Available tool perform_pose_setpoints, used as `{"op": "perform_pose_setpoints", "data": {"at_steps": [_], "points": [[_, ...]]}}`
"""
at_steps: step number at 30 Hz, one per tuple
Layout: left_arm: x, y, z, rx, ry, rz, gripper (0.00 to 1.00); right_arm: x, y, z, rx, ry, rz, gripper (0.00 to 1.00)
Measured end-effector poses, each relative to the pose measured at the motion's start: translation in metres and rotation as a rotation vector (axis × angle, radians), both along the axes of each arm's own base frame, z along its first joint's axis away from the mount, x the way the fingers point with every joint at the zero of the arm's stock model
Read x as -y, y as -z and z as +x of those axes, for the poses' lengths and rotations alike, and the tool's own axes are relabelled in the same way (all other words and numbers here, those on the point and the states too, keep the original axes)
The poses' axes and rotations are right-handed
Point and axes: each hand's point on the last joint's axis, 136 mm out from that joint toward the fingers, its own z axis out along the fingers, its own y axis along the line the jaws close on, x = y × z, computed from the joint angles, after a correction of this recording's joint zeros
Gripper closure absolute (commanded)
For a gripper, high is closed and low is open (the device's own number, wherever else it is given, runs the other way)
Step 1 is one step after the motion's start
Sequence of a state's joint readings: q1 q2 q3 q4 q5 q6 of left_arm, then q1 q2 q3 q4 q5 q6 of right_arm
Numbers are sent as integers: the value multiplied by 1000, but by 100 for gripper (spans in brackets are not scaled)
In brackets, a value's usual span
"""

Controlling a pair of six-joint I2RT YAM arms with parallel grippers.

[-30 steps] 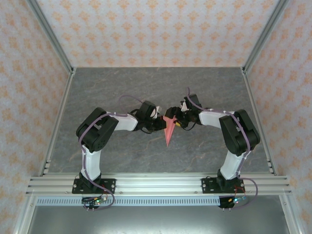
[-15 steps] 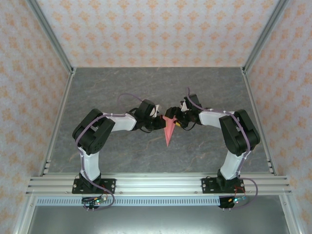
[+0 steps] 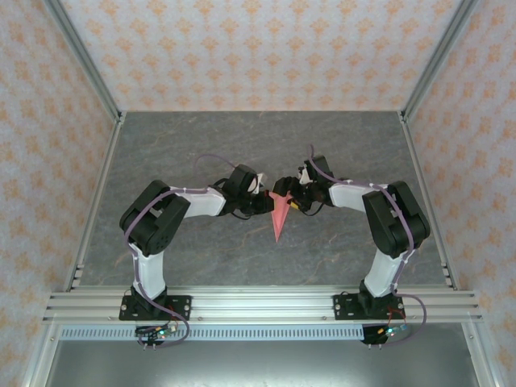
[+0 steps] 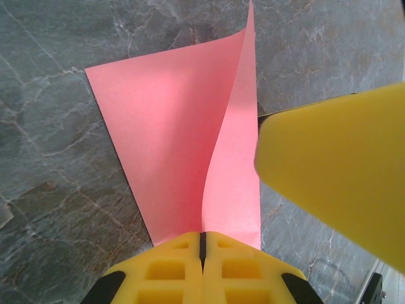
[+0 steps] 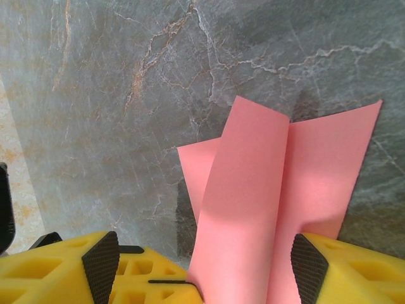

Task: Fold a paper plane with a square sheet of paper (fold left side to right side)
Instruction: Fold the wing for the fifth time at the center of the table.

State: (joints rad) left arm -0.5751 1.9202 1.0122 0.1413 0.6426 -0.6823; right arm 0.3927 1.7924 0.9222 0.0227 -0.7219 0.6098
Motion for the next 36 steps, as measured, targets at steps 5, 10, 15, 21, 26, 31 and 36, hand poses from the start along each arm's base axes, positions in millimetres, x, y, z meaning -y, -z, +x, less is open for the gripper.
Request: {"op": "perform_pose_setpoints", "data": {"at_steps": [5, 10, 15, 21, 26, 31, 36], "points": [[-1, 4, 0, -6, -4, 7, 100, 0, 0, 0, 2, -2, -1, 25], [-3, 12, 1, -15, -12, 24, 100, 0, 0, 0, 2, -2, -1, 25], [-3, 14, 2, -15, -14, 27, 100, -1, 0, 0, 3, -5, -2, 25], [-3, 14, 2, -15, -14, 26, 100, -1, 0, -1, 5, -5, -5, 25], [-3, 14, 2, -16, -14, 26, 100, -1, 0, -1, 4, -5, -5, 25], [-3, 15, 1, -16, -11, 23, 100, 0, -1, -1, 7, -2, -13, 24], [-3, 15, 1, -18, -7, 11, 100, 2, -16, -8, 11, 5, -27, 26]]}}
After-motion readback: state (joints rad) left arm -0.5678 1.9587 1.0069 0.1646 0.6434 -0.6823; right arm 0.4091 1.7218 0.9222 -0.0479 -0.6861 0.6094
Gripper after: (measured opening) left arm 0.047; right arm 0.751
